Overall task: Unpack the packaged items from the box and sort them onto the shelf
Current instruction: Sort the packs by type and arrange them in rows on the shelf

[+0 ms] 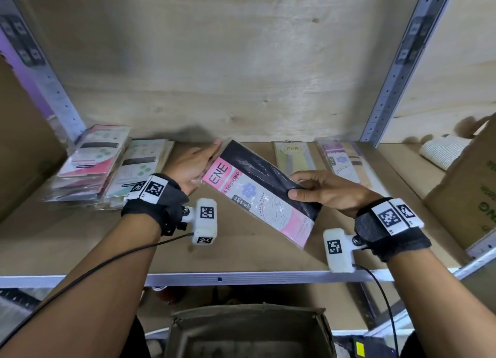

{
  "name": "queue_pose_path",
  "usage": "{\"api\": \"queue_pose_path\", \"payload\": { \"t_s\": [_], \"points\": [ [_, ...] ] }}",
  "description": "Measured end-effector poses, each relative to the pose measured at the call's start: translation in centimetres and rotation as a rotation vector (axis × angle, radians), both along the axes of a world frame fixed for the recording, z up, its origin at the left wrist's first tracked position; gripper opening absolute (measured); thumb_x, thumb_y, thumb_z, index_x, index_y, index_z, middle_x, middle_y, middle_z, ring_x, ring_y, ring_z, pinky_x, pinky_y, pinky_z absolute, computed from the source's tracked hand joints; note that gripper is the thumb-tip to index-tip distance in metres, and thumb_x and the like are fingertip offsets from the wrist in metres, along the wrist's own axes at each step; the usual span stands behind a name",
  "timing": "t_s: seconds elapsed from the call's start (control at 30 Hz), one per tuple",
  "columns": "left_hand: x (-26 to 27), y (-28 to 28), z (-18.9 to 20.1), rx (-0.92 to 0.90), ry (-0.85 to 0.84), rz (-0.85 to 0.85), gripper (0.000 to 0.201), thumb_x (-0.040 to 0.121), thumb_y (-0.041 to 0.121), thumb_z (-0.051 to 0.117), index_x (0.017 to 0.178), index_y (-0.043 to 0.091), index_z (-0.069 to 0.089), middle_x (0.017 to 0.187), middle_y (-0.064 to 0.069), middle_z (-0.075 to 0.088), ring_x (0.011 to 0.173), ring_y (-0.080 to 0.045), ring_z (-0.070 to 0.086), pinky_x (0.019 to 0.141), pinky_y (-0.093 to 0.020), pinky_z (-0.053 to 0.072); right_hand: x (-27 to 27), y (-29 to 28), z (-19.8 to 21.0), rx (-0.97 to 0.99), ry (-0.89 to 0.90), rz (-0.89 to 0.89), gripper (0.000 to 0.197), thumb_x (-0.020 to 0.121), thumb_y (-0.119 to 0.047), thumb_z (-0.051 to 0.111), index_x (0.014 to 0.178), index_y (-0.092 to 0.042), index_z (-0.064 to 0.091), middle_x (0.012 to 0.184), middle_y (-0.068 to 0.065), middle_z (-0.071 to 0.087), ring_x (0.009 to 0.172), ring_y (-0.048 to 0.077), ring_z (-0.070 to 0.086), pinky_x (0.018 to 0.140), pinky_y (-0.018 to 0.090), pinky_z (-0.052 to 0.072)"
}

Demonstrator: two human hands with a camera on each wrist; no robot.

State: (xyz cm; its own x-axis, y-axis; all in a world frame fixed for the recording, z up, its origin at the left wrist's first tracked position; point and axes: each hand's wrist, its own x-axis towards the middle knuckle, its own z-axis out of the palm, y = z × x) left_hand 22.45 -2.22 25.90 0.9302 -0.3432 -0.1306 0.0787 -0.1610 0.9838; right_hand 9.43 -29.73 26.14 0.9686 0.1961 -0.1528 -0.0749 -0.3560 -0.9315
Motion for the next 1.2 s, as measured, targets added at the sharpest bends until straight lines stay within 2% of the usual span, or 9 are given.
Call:
{"api": "queue_pose_path", "payload": {
  "t_s": [0.07, 0.17, 0.3, 0.43, 0.53, 0.63, 0.73, 0.97, 1.2],
  "points": [
    [-0.1, 0.2, -0.1, 0.008, -0.001, 0.006, 0.058, 0.090, 0.062, 0.057, 0.097, 0.005, 0.067, 0.084, -0.015, 0.067, 0.074, -0.029, 0.058, 0.071, -0.042, 0.049, 0.1, 0.2, 0.2, -0.011, 0.002, 0.006, 0.033, 0.094, -0.008, 0.062, 0.126, -0.003, 0.060, 0.121, 0.023, 0.068, 0.117, 0.042, 0.062, 0.107, 0.057, 0.044],
    [-0.3, 0.3, -0.4, -0.070, 0.037, 0.058, 0.036, 0.089, 0.061, 0.059, 0.093, 0.026, 0.066, 0.074, 0.011, 0.074, 0.080, -0.013, 0.068, 0.089, -0.039, 0.055, 0.2, 0.4, 0.4, -0.006, 0.008, 0.010, 0.030, 0.095, -0.009, 0.061, 0.124, -0.003, 0.061, 0.118, 0.025, 0.068, 0.112, 0.044, 0.064, 0.102, 0.061, 0.046],
    [-0.2, 0.8, -0.4, -0.062, 0.015, 0.055, 0.050, 0.092, 0.060, 0.056, 0.086, 0.011, 0.063, 0.063, -0.002, 0.065, 0.055, -0.017, 0.057, 0.051, -0.026, 0.043, 0.5, 0.7, 0.6, -0.020, 0.016, -0.010, 0.028, 0.094, -0.010, 0.062, 0.121, -0.002, 0.061, 0.116, 0.031, 0.067, 0.110, 0.052, 0.061, 0.100, 0.061, 0.047],
    [0.3, 2.4, -0.9, -0.107, 0.046, 0.206, 0.056, 0.096, 0.064, 0.043, 0.092, 0.012, 0.065, 0.064, -0.003, 0.066, 0.047, -0.012, 0.051, 0.041, -0.018, 0.039, 0.9, 1.0, 0.5, 0.034, 0.031, -0.074, 0.024, 0.097, -0.008, 0.059, 0.119, 0.001, 0.061, 0.114, 0.020, 0.071, 0.104, 0.037, 0.067, 0.090, 0.046, 0.053],
    [0.1, 2.9, -1.2, -0.168, 0.152, 0.163, 0.073, 0.093, 0.073, 0.035, 0.104, 0.010, 0.069, 0.080, -0.010, 0.078, 0.058, -0.014, 0.070, 0.049, -0.020, 0.054, 1.5, 1.8, 0.3, 0.216, 0.041, -0.193, 0.022, 0.098, 0.003, 0.048, 0.117, 0.002, 0.058, 0.109, 0.022, 0.065, 0.099, 0.034, 0.061, 0.079, 0.037, 0.051],
    [-1.3, 1.9, -1.7, -0.033, 0.205, -0.027, 0.074, 0.083, 0.076, 0.051, 0.111, 0.010, 0.068, 0.098, -0.014, 0.078, 0.084, -0.023, 0.077, 0.065, -0.027, 0.061, 2.2, 3.3, 0.0, 0.403, 0.044, -0.263, 0.028, 0.095, 0.011, 0.043, 0.116, -0.001, 0.056, 0.111, 0.025, 0.060, 0.100, 0.036, 0.059, 0.083, 0.044, 0.051],
    [-2.8, 0.4, -2.0, 0.057, 0.204, -0.209, 0.055, 0.082, 0.054, 0.072, 0.116, 0.011, 0.066, 0.099, -0.010, 0.077, 0.088, -0.024, 0.076, 0.075, -0.030, 0.062, 3.1, 4.8, -0.4, 0.450, 0.050, -0.287, 0.028, 0.094, 0.010, 0.051, 0.120, 0.001, 0.056, 0.113, 0.025, 0.064, 0.100, 0.036, 0.063, 0.091, 0.046, 0.051],
    [-2.1, -0.6, -2.7, 0.088, 0.103, -0.100, 0.040, 0.083, 0.021, 0.081, 0.115, 0.001, 0.068, 0.095, -0.011, 0.078, 0.064, -0.013, 0.072, 0.058, -0.018, 0.057, 5.0, 6.4, -1.4, 0.222, 0.056, -0.426, 0.014, 0.087, 0.001, 0.070, 0.099, -0.003, 0.064, 0.097, 0.017, 0.070, 0.073, 0.020, 0.071, 0.057, 0.026, 0.055],
    [-0.8, -0.3, -3.4, 0.303, 0.104, -0.040, 0.034, 0.073, 0.023, 0.089, 0.094, 0.003, 0.072, 0.076, -0.011, 0.078, 0.061, -0.019, 0.074, 0.051, -0.019, 0.056, 6.3, 6.7, -2.1, -0.098, 0.132, -0.459, 0.023, 0.077, -0.012, 0.083, 0.089, -0.009, 0.063, 0.093, 0.010, 0.065, 0.080, 0.023, 0.069, 0.061, 0.032, 0.060]
  ]
}}
